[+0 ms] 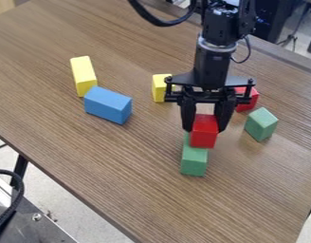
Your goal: Remove the red block from the green block and put it on the table
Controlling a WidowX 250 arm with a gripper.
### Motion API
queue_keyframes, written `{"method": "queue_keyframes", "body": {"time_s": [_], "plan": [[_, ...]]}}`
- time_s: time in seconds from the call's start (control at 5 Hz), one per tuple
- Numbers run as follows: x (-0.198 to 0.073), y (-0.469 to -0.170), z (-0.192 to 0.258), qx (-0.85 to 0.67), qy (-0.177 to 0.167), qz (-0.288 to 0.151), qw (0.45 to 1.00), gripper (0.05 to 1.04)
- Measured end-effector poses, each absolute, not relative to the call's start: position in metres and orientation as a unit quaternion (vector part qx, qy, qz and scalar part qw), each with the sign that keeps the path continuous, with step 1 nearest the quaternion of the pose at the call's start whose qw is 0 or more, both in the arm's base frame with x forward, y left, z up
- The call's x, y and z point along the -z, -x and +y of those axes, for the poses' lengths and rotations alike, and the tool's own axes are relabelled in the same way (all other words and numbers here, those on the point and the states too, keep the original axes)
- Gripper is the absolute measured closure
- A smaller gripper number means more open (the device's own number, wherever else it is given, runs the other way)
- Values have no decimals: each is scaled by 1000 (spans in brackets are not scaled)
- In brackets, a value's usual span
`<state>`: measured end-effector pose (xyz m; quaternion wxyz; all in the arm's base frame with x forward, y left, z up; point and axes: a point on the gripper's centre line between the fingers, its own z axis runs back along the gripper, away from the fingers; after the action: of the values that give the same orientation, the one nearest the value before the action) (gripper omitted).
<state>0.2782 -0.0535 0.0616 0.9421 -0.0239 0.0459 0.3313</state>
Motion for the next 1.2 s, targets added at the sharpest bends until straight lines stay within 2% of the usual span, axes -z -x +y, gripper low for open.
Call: {"method": "queue_keyframes", "body": {"time_s": [0.4,0.6,0.8,1.0,1.2], "plan": [[-76,-313,-73,-210,33,17,977,518],[-70,-327,-90,-140,41,24,989,518],[-62,-325,-94,-126,45,42,990,518],[-52,-326,-89,-127,66,30,989,518],[-47,-322,-85,-142,69,37,987,518]]}}
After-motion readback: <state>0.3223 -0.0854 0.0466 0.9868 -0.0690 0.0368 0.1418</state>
